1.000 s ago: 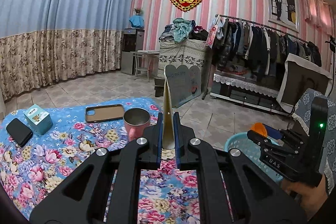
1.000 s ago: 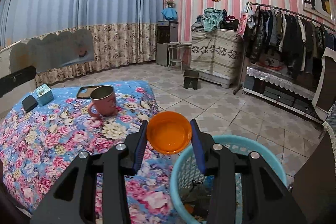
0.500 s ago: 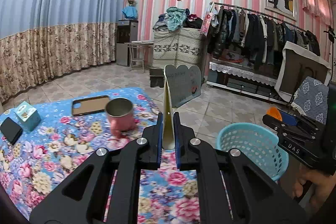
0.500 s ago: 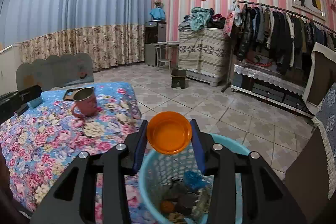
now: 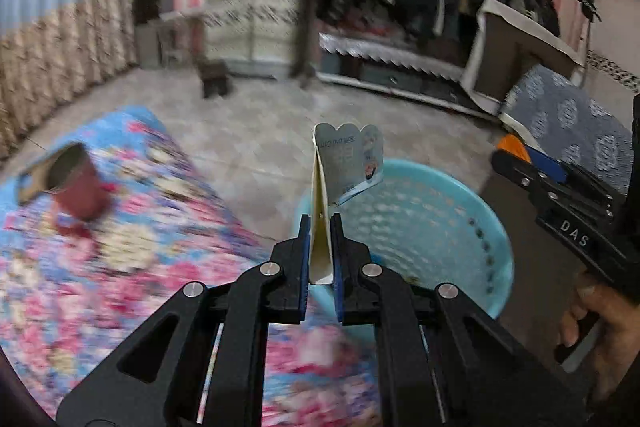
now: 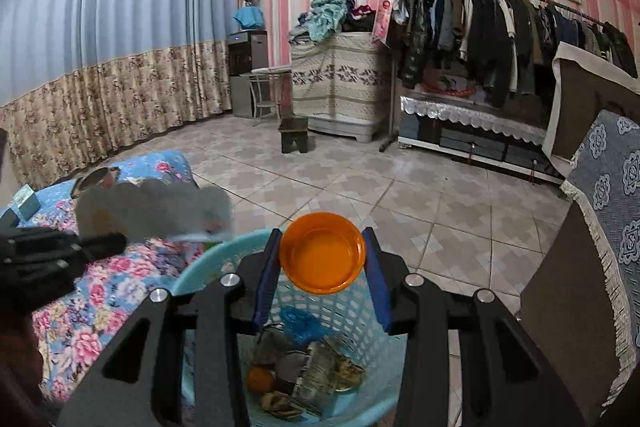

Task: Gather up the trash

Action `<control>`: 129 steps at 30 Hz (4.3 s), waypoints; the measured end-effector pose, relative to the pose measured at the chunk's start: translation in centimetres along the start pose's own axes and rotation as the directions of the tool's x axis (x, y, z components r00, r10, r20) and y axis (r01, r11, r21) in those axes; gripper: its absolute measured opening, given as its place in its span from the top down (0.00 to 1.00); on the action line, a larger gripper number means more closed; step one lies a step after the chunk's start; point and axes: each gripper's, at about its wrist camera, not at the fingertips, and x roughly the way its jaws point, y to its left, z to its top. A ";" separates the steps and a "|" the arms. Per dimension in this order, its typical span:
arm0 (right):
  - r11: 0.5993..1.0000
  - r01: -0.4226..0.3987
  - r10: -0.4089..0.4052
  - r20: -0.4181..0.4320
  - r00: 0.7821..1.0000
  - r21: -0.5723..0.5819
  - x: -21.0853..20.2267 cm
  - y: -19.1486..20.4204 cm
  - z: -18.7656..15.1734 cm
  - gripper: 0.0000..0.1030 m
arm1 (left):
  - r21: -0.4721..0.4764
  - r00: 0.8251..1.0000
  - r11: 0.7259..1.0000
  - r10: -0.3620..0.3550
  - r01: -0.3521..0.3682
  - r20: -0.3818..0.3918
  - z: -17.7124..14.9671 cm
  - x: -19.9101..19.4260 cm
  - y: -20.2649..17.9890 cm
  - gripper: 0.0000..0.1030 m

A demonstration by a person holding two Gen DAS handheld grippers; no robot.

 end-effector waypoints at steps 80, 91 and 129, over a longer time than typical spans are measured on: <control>0.815 -0.502 0.540 0.068 0.839 -0.290 -10.4 37.3 -8.6 0.09 | -0.431 0.600 0.621 0.774 -0.655 0.204 -23.0 -33.2 23.1 0.05; 0.821 -0.490 0.531 0.076 0.844 -0.293 -10.6 37.3 -8.5 0.09 | -0.418 0.603 0.627 0.771 -0.658 0.207 -22.9 -32.8 22.8 0.05; 0.820 -0.490 0.531 0.070 0.845 -0.295 -10.5 37.8 -8.7 0.09 | -0.425 0.603 0.625 0.771 -0.655 0.206 -23.0 -32.8 22.8 0.05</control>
